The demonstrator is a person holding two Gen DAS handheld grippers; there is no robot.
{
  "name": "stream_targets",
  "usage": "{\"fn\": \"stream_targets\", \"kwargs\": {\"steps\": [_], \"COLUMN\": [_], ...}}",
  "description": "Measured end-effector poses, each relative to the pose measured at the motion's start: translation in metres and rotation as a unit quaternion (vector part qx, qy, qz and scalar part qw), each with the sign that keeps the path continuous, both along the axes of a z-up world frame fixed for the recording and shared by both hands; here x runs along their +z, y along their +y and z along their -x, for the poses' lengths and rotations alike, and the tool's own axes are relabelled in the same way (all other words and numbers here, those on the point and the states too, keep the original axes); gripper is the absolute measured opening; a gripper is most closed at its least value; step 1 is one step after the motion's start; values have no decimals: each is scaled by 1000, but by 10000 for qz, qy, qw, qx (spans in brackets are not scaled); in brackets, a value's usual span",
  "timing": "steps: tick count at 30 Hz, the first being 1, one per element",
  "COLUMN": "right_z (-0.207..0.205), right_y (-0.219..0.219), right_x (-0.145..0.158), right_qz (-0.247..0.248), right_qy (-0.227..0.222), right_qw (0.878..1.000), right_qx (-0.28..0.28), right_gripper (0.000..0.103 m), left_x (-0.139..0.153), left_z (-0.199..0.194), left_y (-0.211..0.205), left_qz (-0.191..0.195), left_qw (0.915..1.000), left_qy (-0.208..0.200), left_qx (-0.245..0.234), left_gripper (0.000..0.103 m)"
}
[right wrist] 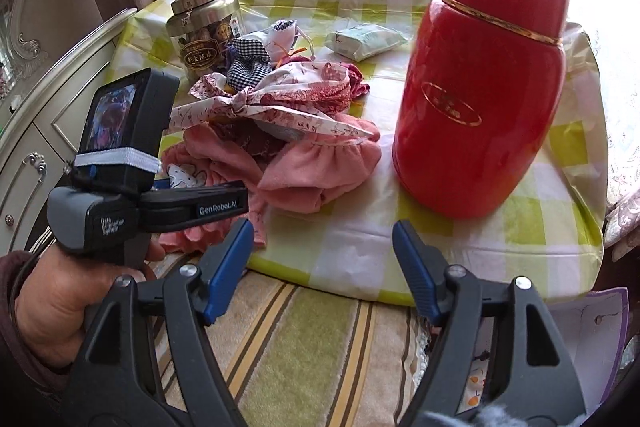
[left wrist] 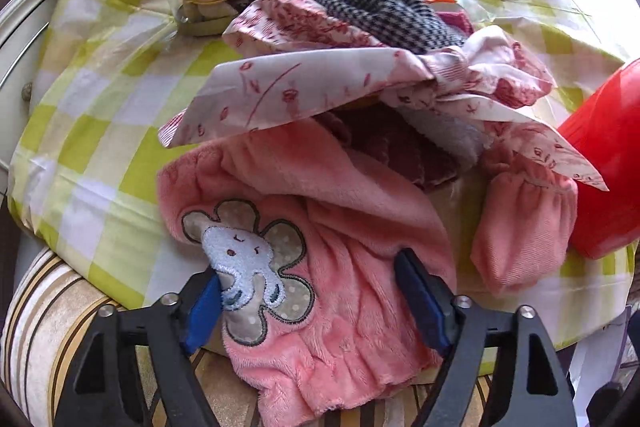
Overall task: Organize soft objects
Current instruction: 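Grasp the pink towel with elephant patch with the left tool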
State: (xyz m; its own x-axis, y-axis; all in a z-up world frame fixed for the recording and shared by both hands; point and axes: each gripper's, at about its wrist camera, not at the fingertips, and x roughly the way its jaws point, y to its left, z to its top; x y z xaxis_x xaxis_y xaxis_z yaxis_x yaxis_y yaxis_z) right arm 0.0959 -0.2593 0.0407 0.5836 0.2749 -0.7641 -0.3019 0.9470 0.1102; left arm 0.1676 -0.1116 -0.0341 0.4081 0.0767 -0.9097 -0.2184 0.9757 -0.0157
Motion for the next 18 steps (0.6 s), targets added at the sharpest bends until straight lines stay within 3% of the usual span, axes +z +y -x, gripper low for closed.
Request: {"fn": "stream_targets", "kwargs": {"steps": [2,4,6,12,18], "right_z": [-7,-13,-19,-37,-47], "right_y": [9,17,25,56,90], "right_x": [5,9,13,13,-1], "right_qz": [75,124,187,620,1478], "right_qy": [-82,-157,-216,-458,-843], "right_qw": [9999,9997,9995,9960,9818], "right_qx": [62,104,151,448,841], "right_gripper": [75,75,75,75,75], "left_x": [2,5,7,13,26], "left_z": [2,2,8,28,48], "left_y": [-4,-6,0,43,84], "left_qz": [5,65,265,923,1431], "left_qw": [9999,9998,9993,9951,9876], "left_qy": [-77,-142,-181,-248,-612], "left_qx": [-98,-147,-172,-242,-216], "left_gripper": [62,37,20,15,15]}}
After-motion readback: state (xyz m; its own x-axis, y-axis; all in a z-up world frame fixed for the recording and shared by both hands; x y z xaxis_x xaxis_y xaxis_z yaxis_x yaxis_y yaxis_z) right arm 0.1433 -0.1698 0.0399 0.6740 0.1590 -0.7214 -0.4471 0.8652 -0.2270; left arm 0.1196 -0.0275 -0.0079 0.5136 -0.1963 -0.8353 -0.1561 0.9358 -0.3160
